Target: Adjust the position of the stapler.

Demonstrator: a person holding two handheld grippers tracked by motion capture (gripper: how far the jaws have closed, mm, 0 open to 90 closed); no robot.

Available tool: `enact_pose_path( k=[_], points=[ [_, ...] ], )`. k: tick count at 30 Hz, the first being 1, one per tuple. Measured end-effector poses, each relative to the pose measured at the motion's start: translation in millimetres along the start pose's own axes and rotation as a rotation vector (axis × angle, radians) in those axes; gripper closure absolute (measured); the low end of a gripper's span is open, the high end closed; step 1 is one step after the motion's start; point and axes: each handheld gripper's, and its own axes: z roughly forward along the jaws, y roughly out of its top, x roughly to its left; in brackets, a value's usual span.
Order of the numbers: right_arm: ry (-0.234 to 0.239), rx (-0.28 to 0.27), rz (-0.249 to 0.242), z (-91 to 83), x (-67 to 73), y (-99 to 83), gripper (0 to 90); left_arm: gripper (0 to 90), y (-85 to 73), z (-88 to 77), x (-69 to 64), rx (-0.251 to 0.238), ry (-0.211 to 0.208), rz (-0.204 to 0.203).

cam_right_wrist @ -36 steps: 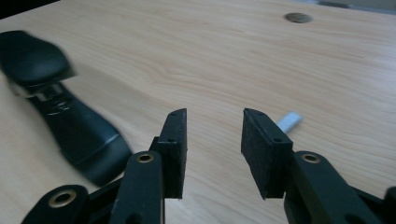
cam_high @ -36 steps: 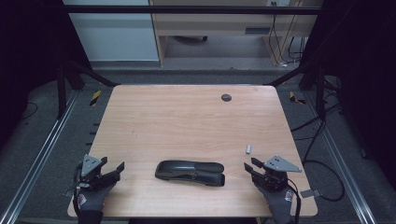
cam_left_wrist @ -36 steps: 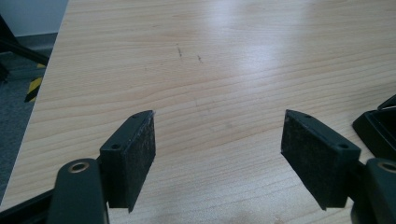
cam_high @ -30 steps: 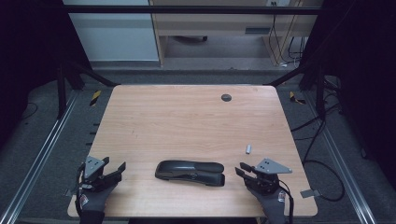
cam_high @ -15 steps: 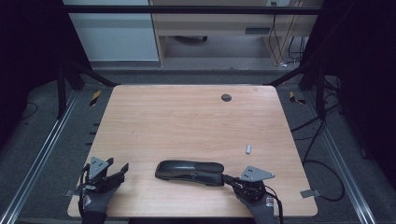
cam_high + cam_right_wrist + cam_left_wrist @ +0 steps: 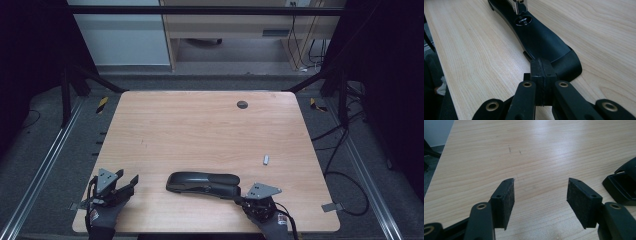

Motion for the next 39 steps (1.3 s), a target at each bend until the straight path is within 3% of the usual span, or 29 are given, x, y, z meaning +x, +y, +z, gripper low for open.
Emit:
enact_pose_path(
  k=[12,39],
  points=[
    [-0.032,0.028,-0.001,4.2,0.1,1.1,90.0,39.6,0.3,0.7,-1.8,0.0,-0.004,0.009],
    [-0.104,-0.003,0.029,11.9,-18.1,7.3,90.0,42.8,2.9,1.9,-8.8,0.011,-0.025,0.051]
  ],
)
